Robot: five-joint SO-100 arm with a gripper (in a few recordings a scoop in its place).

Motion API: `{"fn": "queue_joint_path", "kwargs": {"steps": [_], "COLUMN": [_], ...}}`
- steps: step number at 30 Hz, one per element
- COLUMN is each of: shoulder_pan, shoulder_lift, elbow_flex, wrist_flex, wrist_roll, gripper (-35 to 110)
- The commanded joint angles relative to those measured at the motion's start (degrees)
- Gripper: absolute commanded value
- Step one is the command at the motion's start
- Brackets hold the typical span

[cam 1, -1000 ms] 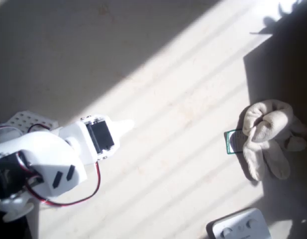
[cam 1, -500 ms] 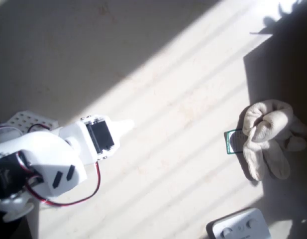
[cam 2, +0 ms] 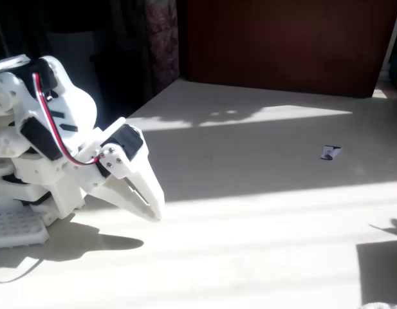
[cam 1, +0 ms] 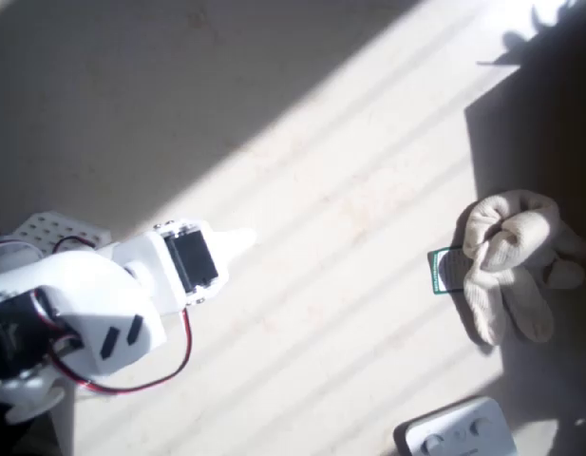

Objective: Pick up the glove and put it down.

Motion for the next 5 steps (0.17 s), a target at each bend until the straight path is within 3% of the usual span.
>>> {"fn": "queue_joint_path", "kwargs": {"steps": [1, 5], "shoulder_pan": [0.6, 0.6], "shoulder_lift": [0.4, 0.4], "elbow_flex": [-0.3, -0.3], "wrist_flex": [0.0, 0.0], "wrist_roll": [0.6, 0.6], "gripper": [0, 0]}}
